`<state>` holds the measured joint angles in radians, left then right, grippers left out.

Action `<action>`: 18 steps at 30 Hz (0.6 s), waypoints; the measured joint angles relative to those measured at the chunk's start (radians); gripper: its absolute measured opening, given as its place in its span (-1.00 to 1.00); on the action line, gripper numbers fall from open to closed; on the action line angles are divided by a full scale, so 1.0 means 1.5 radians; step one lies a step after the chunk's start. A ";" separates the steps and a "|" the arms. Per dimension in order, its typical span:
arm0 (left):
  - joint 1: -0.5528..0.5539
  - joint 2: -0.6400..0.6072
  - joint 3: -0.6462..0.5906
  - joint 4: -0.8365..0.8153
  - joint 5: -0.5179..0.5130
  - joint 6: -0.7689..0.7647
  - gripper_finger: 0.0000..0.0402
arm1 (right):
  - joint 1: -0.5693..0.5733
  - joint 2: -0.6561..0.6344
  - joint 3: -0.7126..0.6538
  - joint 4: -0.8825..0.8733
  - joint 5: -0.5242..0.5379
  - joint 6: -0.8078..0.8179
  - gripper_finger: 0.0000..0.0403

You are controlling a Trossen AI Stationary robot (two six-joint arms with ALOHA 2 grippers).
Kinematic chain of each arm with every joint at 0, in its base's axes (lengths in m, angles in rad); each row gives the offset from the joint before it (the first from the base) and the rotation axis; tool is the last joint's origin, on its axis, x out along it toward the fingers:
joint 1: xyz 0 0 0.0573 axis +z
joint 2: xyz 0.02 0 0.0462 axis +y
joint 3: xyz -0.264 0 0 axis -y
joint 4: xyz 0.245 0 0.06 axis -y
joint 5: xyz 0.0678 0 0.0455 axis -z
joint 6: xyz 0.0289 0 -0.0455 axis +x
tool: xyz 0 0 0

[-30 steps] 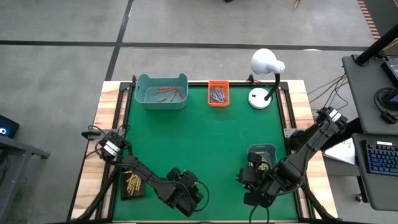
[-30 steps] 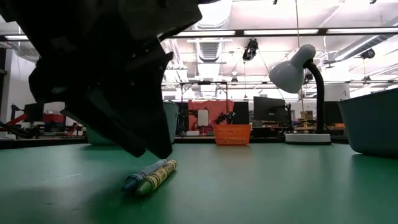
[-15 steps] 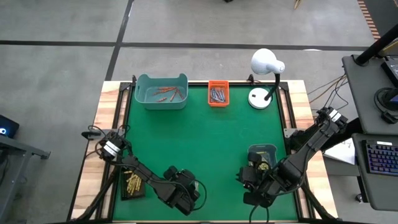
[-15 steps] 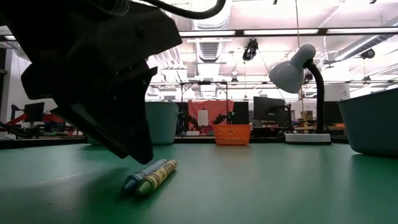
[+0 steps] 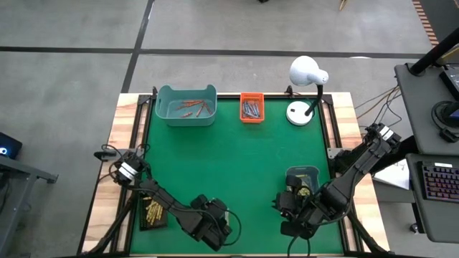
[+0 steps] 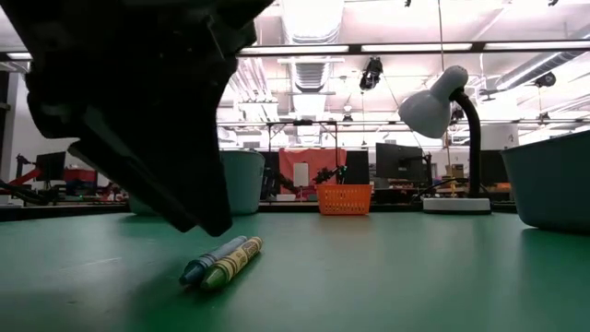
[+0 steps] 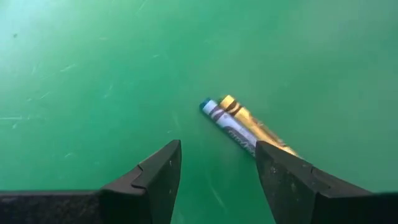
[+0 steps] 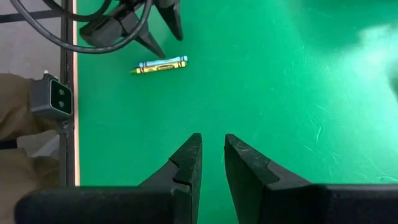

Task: Sort crayons
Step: Put the blue crayon into the orange bin

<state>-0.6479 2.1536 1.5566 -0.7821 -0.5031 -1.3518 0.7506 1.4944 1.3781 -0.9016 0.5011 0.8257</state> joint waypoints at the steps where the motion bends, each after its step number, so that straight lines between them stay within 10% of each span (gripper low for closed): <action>1: 0.000 0.000 0.000 0.004 0.000 0.001 -0.06 | 0.000 0.000 0.000 0.000 0.000 0.000 -0.71; 18: 0.001 0.015 0.002 -0.043 0.014 -0.015 -0.06 | 0.000 0.000 0.000 0.007 0.001 0.000 -0.71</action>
<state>-0.6472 2.1757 1.5593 -0.8470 -0.4821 -1.3739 0.7502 1.4944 1.3781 -0.8911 0.5026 0.8261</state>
